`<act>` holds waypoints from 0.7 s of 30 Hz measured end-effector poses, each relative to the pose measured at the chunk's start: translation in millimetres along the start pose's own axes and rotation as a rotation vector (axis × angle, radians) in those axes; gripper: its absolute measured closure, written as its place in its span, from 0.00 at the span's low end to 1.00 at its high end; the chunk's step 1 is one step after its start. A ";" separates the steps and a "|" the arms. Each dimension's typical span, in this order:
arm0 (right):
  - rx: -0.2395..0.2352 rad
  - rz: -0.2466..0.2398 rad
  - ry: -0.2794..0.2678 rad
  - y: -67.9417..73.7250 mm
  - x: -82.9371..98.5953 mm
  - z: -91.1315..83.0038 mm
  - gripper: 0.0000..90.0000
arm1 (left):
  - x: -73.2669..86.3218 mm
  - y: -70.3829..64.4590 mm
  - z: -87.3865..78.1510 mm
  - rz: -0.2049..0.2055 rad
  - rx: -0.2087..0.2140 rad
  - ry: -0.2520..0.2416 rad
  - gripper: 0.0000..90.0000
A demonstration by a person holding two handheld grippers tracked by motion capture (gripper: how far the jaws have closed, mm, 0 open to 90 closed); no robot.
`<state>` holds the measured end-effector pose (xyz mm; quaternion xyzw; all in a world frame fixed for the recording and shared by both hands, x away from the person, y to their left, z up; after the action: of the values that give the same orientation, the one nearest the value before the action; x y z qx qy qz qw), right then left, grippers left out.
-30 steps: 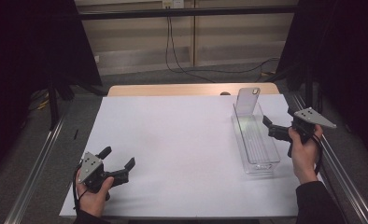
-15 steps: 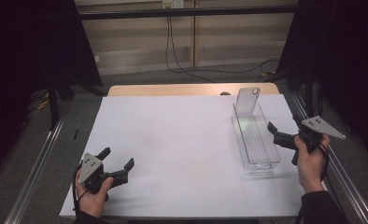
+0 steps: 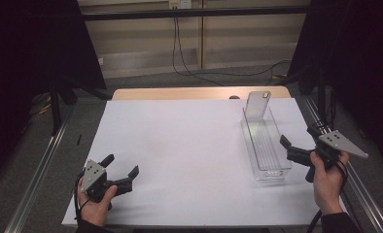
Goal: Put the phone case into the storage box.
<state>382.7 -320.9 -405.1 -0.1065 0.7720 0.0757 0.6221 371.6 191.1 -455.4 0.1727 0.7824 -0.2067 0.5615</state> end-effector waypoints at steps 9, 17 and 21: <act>-0.019 0.024 -0.012 11.3 7.9 -18.7 0.01 | 0.8 11.1 -7.4 -0.007 -0.048 -0.006 0.05; -0.003 -0.006 0.006 18.8 24.5 -32.1 0.00 | 1.2 8.5 -11.0 -0.004 -0.040 -0.008 0.05; -0.009 -0.016 0.015 21.5 33.2 -37.8 0.00 | 2.5 6.3 -14.5 -0.008 -0.039 -0.011 0.05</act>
<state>334.7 -311.9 -429.7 -0.1162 0.7754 0.0734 0.6163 362.3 204.1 -454.4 0.1576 0.7838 -0.1945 0.5684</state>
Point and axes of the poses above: each handheld gripper's, and its own axes: z roughly forward along the jaws, x roughly out of its underside, y roughly to its left, the point moved 9 cm from there along z, roughly forward along the jaws, and after that the axes turned 4 degrees about -z, right-handed, at the moved point
